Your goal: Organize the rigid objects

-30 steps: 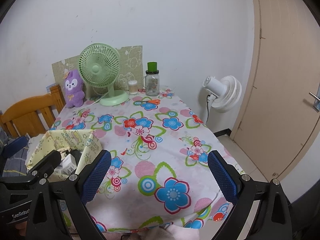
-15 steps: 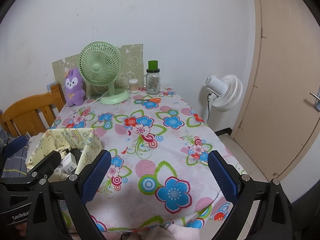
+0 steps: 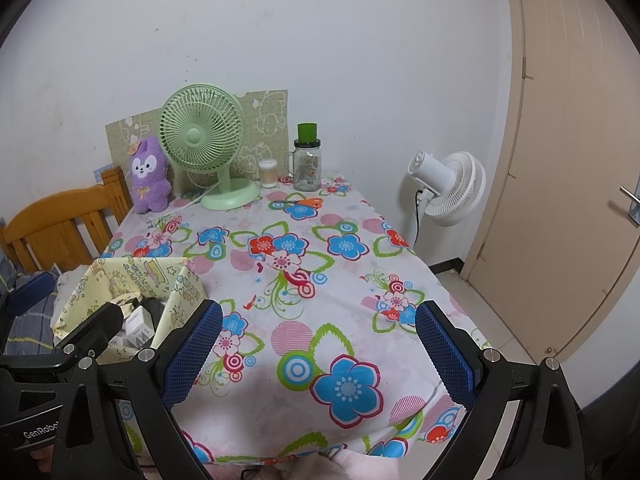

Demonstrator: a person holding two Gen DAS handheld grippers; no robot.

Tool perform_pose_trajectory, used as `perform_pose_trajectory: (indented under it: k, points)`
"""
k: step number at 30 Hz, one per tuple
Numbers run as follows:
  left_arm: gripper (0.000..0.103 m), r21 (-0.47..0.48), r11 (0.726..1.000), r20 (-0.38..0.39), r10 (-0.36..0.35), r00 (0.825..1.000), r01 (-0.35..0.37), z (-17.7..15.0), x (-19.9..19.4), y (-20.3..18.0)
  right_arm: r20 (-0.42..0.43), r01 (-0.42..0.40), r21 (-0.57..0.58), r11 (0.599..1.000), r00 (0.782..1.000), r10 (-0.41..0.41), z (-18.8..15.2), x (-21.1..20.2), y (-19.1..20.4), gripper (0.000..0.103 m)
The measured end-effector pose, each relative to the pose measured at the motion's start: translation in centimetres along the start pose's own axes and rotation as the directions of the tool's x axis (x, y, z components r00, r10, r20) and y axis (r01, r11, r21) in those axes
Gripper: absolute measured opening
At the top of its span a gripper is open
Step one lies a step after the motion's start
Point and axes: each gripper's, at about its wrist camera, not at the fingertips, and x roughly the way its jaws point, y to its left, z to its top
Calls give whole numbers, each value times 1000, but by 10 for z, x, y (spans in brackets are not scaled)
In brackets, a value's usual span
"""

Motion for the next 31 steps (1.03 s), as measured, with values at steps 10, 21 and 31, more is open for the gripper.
perform_pose_trajectory:
  k: [10, 21, 31]
  points:
    - [103, 0, 1000, -1, 0, 1000, 0, 0, 0, 0, 0, -1, 1, 1000, 1000, 1, 0, 1, 0, 98]
    - [103, 2, 1000, -2, 1, 1000, -1, 2, 5, 1, -6, 0, -3, 1000, 1000, 0, 5, 9, -3, 98]
    - [103, -16, 1000, -15, 10, 1000, -11, 4, 22, 2, -16, -18, -14, 1000, 1000, 18, 11, 25, -5, 99]
